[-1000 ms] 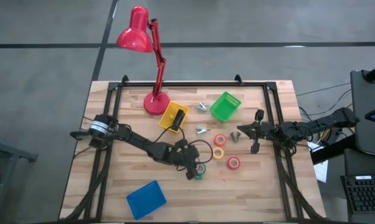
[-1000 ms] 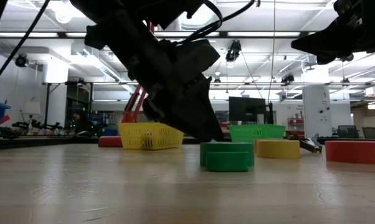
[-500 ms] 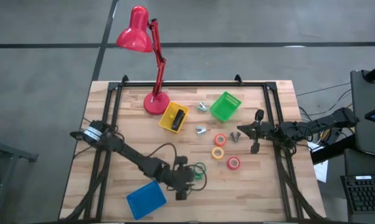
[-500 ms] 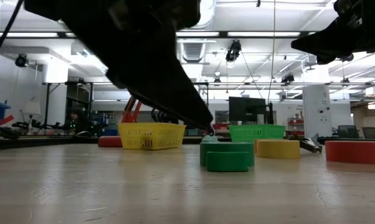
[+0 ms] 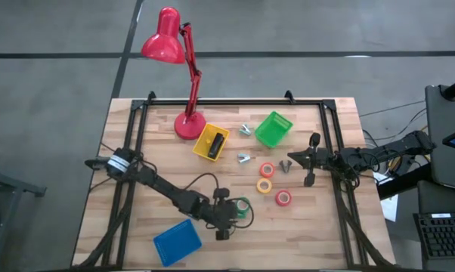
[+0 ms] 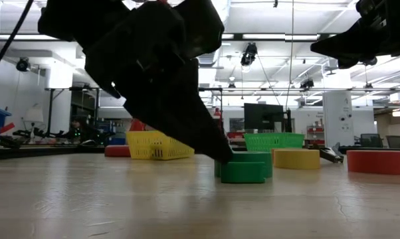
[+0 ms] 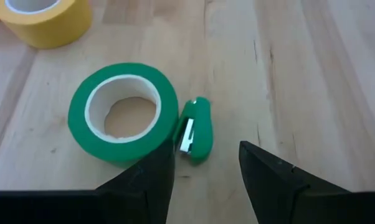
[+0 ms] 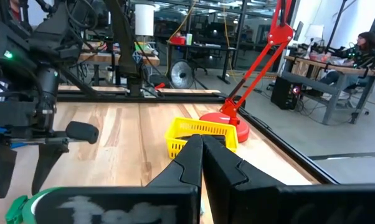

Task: Pick and place Stapler, Stapler remover, tape
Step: Put the green stapler into the blue bin

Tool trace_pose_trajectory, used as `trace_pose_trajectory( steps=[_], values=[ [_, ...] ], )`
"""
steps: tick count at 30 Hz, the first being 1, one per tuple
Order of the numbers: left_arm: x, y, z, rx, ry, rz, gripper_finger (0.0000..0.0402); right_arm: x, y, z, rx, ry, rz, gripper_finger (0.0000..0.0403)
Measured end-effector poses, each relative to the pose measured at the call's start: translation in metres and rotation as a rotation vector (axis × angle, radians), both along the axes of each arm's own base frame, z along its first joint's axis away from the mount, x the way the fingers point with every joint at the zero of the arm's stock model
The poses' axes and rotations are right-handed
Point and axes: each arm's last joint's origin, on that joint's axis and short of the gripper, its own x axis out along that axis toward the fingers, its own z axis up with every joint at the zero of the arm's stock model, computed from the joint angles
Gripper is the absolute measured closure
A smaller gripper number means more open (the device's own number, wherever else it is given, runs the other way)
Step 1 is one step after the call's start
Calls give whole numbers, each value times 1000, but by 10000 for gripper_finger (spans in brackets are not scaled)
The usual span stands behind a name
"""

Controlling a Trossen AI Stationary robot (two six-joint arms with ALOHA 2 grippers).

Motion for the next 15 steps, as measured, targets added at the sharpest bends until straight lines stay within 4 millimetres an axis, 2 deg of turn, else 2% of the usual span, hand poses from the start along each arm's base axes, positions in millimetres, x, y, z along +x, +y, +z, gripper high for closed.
trace_pose_trajectory(
  steps=[12,15],
  values=[
    [5,10,0,6,3,-42,220,0,0,0,-2,1,1,394],
    [5,10,-5,2,14,-50,220,0,0,0,0,0,1,394]
  ],
)
